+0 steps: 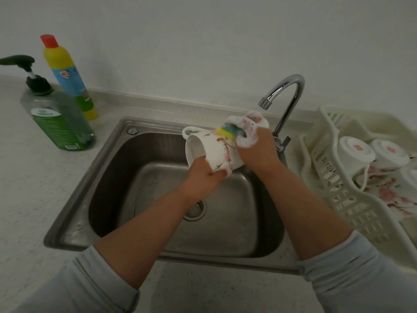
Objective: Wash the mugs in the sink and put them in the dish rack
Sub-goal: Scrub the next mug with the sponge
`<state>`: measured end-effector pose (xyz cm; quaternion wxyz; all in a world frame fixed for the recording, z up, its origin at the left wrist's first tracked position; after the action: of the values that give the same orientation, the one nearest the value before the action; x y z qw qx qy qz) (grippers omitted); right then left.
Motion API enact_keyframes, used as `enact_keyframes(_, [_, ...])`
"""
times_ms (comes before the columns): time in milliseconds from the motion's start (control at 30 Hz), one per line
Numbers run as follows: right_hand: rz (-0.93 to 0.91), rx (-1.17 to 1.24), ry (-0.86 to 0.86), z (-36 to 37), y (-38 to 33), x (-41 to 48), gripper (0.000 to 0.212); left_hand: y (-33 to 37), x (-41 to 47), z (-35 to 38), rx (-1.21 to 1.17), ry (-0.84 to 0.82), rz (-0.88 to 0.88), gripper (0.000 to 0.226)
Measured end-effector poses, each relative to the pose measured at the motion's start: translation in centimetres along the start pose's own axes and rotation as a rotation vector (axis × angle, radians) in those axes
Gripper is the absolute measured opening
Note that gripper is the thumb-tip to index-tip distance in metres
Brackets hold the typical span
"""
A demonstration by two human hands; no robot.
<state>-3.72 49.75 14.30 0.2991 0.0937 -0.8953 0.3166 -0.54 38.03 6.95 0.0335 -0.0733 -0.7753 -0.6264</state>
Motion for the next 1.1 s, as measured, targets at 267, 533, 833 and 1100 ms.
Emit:
enact_keyframes(267, [-0.202, 0.139, -0.113, 1.5, -3.4, -1.6, 0.047, 0.0, 0.4, -1.4, -0.052, 0.031, 0.056, 0.024])
enact_keyframes(533, [-0.23, 0.095, -0.156, 4.2, -4.1, -1.9, 0.043, -0.9, 0.6, -2.1, -0.095, 0.027, 0.01, 0.029])
enact_keyframes(833, [-0.063, 0.04, -0.139, 8.1, -3.6, -2.2, 0.031, -3.6, 0.4, -3.3, -0.02, -0.144, -0.056, 0.027])
enact_keyframes(1100, [-0.215, 0.243, -0.261, 12.0, -4.1, -1.7, 0.019, -8.3, 2.1, -9.6, -0.197, -0.017, -0.277, 0.057])
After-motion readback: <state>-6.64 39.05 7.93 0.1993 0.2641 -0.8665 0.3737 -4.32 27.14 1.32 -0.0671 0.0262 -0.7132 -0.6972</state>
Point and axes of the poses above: each hand's wrist, its own x-axis towards the middle knuckle, its own z-axis out of the palm, y = z × x, the point moved 7 cm from there along x, towards the middle knuckle, and after that the axes turned 7 degrees about y, right-handed, at the moved point
